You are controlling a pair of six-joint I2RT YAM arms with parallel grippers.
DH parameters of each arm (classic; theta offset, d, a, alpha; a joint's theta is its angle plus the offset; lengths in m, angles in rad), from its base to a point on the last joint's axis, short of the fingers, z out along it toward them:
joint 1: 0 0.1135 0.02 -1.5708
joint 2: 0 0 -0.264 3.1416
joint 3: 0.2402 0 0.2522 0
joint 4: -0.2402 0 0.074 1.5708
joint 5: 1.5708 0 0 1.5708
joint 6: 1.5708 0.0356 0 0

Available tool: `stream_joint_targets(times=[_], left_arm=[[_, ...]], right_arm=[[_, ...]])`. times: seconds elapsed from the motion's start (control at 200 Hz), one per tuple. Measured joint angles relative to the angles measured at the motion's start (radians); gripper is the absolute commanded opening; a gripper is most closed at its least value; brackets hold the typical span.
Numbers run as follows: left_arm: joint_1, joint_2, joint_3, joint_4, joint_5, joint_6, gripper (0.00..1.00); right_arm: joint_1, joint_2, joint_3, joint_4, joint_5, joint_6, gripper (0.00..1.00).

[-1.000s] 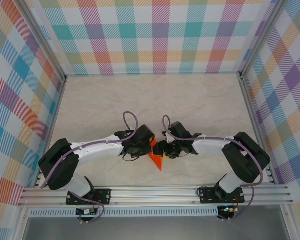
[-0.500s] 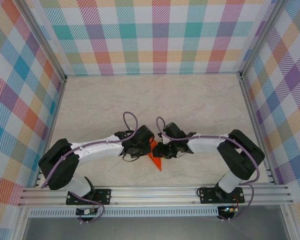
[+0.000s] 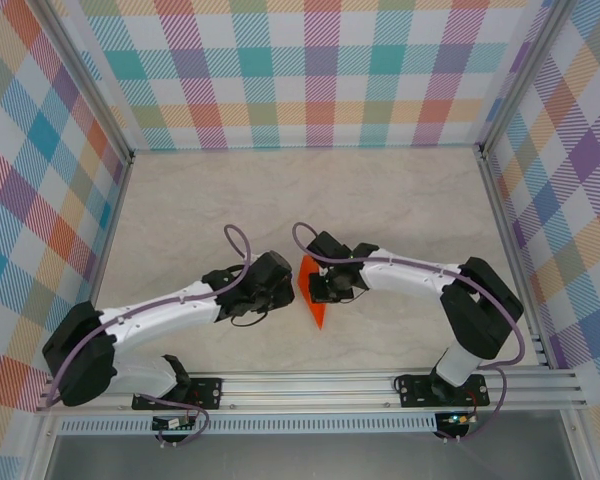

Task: Fold a paper plane with a square sheet of paper (pick it up from the middle)

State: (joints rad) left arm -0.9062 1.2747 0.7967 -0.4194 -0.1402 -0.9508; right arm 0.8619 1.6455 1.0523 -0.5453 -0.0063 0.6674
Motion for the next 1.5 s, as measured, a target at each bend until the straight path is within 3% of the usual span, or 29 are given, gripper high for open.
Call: stream_joint_targets(times=[0.245, 0.52, 0.79, 1.295, 1.5], left_arm=[[0.034, -0.150, -0.096, -0.007, -0.052, -0.007, 0.32], [0.061, -0.220, -0.135, -0.036, -0.062, -0.012, 0.34], [0.067, -0.264, -0.173, -0.042, -0.062, -0.030, 0.35], [0.078, -0.264, -0.178, -0.046, -0.061, -0.030, 0.36], [0.078, -0.264, -0.178, -0.046, -0.061, -0.030, 0.36]], right_arm=[[-0.005, 0.078, 0.165, -0.191, 0.178, -0.003, 0.18], [-0.023, 0.227, 0.228, -0.208, 0.175, -0.003, 0.20], [-0.026, 0.241, 0.233, -0.204, 0.169, -0.002, 0.32], [-0.030, 0.290, 0.222, -0.166, 0.152, 0.019, 0.42], [-0.030, 0.297, 0.238, -0.182, 0.154, 0.023, 0.35]])
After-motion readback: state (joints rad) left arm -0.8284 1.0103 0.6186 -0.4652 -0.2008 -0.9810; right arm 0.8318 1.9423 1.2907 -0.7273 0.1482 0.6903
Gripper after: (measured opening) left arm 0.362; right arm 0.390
